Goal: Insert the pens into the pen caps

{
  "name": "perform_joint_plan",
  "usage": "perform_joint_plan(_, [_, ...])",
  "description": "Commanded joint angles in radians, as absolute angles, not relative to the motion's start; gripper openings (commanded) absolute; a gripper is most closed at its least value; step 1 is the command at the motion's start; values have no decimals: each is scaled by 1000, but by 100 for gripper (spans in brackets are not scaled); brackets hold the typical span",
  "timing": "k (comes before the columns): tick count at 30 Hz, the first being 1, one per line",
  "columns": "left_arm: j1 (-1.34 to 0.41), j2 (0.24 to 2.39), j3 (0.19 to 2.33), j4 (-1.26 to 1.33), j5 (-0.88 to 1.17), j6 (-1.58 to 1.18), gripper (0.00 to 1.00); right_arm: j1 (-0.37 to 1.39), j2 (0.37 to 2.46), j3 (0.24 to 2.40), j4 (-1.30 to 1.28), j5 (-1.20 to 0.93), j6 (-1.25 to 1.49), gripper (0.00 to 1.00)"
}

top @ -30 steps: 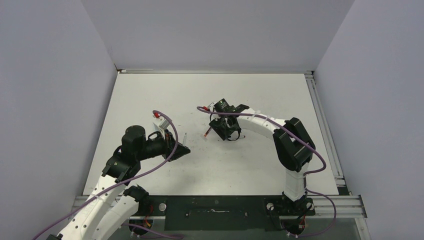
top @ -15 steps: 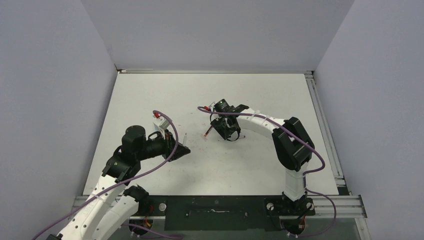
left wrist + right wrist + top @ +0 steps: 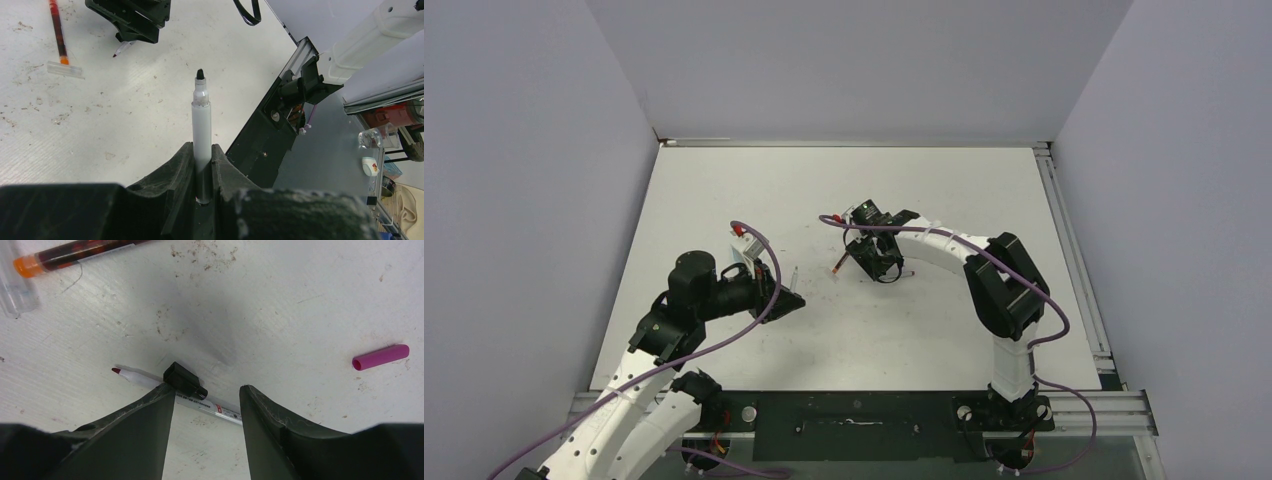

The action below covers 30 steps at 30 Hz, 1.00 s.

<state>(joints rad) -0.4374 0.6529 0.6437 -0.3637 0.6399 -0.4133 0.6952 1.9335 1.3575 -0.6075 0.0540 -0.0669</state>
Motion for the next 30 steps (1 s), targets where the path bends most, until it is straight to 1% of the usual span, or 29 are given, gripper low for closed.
perform_joint_plan(1, [-442,654,648,-350,640,-402,0,699,1945,1386,-591,93,-52,51])
perform_joint_plan(9, [-443,656,650,-351,637,-402,0,695,1963,1404,-579,114,-28,50])
perform_joint_plan(17, [-443,660,650,-353,634,-400,0,687,1982,1420,-574,79,-31,45])
perform_joint_plan(25, [-443,665,652,-353,632,-399,0,684,1991,1410,-574,60,-22,32])
perform_joint_plan(30, [-443,668,652,-354,635,-399,0,678,1986,1392,-573,43,-14,30])
